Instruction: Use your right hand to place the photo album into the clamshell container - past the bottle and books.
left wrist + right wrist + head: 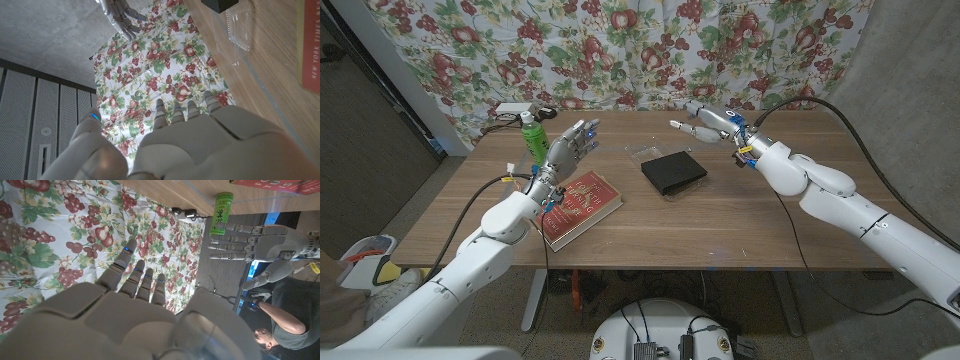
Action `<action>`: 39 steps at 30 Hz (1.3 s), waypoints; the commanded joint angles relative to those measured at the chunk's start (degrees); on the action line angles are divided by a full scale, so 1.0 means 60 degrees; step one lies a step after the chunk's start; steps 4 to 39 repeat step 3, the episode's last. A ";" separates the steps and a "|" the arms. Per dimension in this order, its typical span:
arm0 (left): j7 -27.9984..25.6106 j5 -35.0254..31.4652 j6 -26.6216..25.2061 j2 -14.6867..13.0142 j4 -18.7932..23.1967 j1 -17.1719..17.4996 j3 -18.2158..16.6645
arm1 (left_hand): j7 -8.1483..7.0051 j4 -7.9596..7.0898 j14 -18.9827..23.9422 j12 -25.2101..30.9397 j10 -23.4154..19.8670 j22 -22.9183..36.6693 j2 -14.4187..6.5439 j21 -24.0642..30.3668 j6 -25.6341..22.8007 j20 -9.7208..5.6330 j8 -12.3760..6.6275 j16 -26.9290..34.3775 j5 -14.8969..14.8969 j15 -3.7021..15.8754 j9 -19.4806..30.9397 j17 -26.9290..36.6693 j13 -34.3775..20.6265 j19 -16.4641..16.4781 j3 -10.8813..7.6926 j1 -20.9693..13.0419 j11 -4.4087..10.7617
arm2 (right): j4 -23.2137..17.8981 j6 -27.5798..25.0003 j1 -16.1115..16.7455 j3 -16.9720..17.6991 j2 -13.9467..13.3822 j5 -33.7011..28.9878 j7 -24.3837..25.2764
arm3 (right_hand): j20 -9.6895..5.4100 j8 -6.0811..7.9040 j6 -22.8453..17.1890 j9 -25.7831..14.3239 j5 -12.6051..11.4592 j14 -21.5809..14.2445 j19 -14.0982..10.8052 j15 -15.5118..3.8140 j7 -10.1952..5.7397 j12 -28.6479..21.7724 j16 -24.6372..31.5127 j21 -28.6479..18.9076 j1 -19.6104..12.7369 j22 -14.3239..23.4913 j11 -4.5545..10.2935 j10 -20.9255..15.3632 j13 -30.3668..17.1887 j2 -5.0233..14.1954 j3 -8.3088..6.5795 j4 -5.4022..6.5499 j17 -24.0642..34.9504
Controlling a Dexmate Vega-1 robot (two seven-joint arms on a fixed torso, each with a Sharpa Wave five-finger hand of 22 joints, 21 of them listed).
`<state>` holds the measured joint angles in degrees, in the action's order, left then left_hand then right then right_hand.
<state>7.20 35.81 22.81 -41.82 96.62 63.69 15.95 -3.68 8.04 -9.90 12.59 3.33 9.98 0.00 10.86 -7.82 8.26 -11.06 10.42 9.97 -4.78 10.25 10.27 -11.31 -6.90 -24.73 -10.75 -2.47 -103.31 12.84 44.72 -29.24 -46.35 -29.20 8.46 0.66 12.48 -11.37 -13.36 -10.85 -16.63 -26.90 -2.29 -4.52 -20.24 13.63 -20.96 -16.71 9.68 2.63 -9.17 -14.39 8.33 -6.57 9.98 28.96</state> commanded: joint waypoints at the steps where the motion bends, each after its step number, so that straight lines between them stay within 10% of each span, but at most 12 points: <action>1: -0.0161 -0.0117 -0.0214 0.0068 0.0069 -0.0174 0.0169 | 0.0000 -0.0002 -0.0644 0.0037 -0.0029 0.0028 -0.0046 0.0046 -0.0124 -0.0022 0.0001 0.0048 0.0013 0.0018 0.0040 0.0034 -0.0021 -0.0009 0.0055 -0.0060 0.0028 | 0.0994 0.0462 -0.0577 -0.0301 0.0370 0.0539 -0.0073 | 0.0077 -0.0055 0.0038 0.0014 -0.0084 -0.0490 -0.0198 -0.0819 -0.0048 0.0124 0.0153 0.0076 0.0354 0.0015 0.0011 0.0081 0.0046 -0.0035 0.0138 0.0028 -0.0103; 39: -0.0268 -0.0123 -0.0295 0.0170 0.0060 -0.0231 0.0233 | -0.0007 -0.0002 -0.0644 0.0037 -0.0028 0.0028 -0.0047 0.0045 -0.0123 -0.0030 0.0002 0.0048 0.0013 0.0021 0.0040 0.0034 -0.0021 -0.0012 0.0055 -0.0061 0.0025 | 0.1340 0.0720 -0.0821 -0.0449 0.0426 0.0557 -0.0167 | 0.0116 -0.0066 0.0061 0.0021 -0.0090 -0.0560 -0.0209 -0.0848 -0.0051 0.0148 0.0166 0.0095 0.0421 0.0014 0.0007 0.0089 0.0058 -0.0042 0.0160 0.0026 -0.0128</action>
